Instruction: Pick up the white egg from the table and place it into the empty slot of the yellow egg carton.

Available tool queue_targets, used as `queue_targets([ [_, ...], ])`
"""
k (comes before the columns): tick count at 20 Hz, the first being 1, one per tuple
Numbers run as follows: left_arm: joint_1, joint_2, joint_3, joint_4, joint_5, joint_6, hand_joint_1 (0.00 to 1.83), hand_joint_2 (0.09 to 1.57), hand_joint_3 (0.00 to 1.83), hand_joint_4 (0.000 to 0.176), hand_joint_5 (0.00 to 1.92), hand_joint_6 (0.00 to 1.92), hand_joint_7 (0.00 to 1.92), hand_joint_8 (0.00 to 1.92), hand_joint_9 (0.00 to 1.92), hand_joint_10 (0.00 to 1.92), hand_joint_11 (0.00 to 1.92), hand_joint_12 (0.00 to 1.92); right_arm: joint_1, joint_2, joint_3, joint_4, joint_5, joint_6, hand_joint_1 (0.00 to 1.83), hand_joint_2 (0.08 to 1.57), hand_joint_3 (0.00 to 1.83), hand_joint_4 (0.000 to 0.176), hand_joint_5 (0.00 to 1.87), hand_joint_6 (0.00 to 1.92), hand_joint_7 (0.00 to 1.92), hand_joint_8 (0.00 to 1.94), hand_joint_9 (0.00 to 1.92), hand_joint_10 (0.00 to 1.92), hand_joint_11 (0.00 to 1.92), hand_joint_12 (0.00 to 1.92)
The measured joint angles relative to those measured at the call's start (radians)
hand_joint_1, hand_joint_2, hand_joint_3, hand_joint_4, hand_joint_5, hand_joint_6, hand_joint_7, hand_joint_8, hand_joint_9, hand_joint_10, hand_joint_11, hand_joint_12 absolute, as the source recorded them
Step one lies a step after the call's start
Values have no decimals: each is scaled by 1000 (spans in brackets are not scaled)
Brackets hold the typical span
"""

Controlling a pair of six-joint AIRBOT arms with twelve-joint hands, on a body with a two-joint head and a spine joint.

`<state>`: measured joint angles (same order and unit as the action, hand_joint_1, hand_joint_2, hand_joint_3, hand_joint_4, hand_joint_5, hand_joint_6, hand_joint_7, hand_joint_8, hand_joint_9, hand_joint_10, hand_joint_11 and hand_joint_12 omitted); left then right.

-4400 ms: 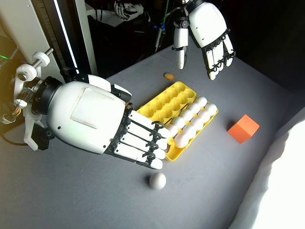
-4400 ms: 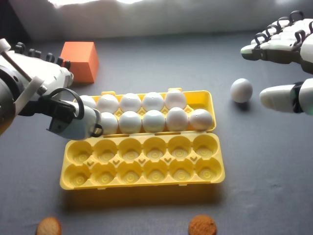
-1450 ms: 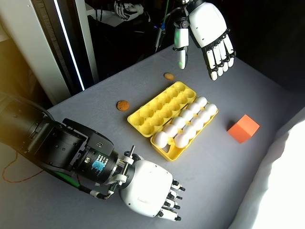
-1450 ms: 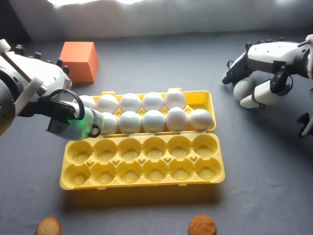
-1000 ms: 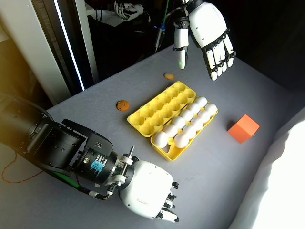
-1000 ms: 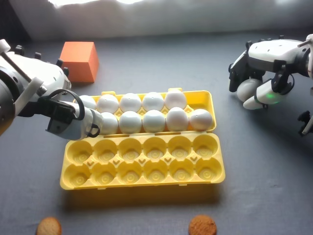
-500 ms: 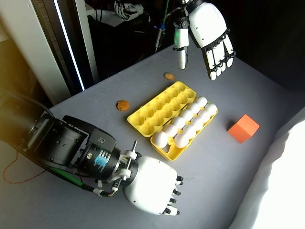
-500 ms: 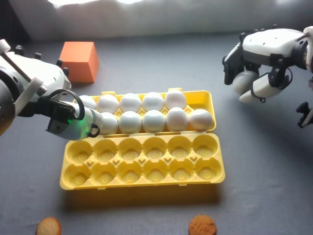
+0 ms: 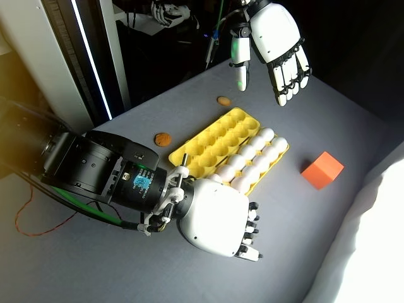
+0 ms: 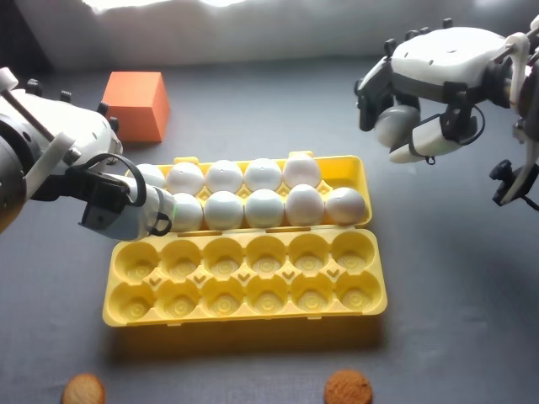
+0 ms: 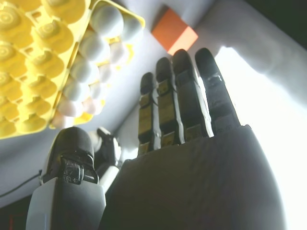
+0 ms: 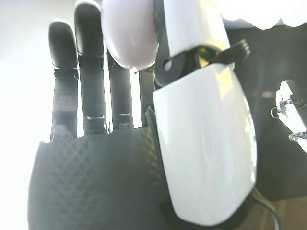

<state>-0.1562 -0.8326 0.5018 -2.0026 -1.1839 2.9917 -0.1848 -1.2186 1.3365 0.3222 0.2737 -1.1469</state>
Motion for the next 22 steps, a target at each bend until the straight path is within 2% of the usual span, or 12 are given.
queue_targets([
  [3,0,0,0,0,1,0,0,1279,0,0,306,4,366,0,328,1,0,556,11,-2,-39,-44,2,1,1360,1171,1,0,825,1112,898,1210,758,1395,313,1522],
  [5,0,0,0,0,-1,0,0,1283,1,0,333,7,393,7,357,8,0,606,11,-10,-51,-47,3,3,1356,1183,2,0,820,1119,863,1264,729,1435,298,1558],
  [8,0,0,0,0,0,0,0,1287,1,0,345,1,410,1,377,2,0,659,9,-20,-53,-47,4,3,1352,1192,0,0,816,1136,829,1297,721,1460,272,1589],
  [10,0,0,0,0,-1,0,0,1284,0,0,342,0,408,0,377,1,0,658,-2,-20,-55,-47,20,3,1358,1174,0,0,848,1096,870,1234,752,1410,307,1550],
  [14,0,0,0,0,0,0,0,1287,0,0,366,8,427,7,394,6,0,681,-8,-28,-61,-46,27,7,1358,1174,0,0,822,1147,888,1205,752,1399,292,1549],
  [15,0,0,0,0,0,0,0,1287,0,0,346,0,411,0,374,0,0,650,-15,-34,-63,-47,47,7,1353,1185,0,0,793,1173,906,1218,702,1430,237,1572],
  [19,0,0,0,0,-2,0,0,1291,2,0,340,0,400,0,361,0,0,630,-26,-41,-66,-46,68,14,1348,1201,1,0,753,1212,888,1259,665,1467,255,1562],
  [20,0,0,0,0,-2,0,0,1292,2,0,339,1,397,0,357,0,0,626,-27,-41,-66,-46,72,32,1222,1204,0,0,748,1228,879,1276,614,1172,251,1550],
  [21,0,0,0,0,-2,0,0,1293,2,0,345,4,401,2,359,1,0,625,-27,-41,-66,-45,74,51,1186,1218,0,0,716,1286,860,1290,606,1031,225,1554],
  [22,0,0,0,0,-2,0,0,1293,2,0,356,8,409,5,365,4,0,626,-27,-41,-66,-46,74,53,1163,1234,2,0,694,1347,819,1323,582,974,206,1553],
])
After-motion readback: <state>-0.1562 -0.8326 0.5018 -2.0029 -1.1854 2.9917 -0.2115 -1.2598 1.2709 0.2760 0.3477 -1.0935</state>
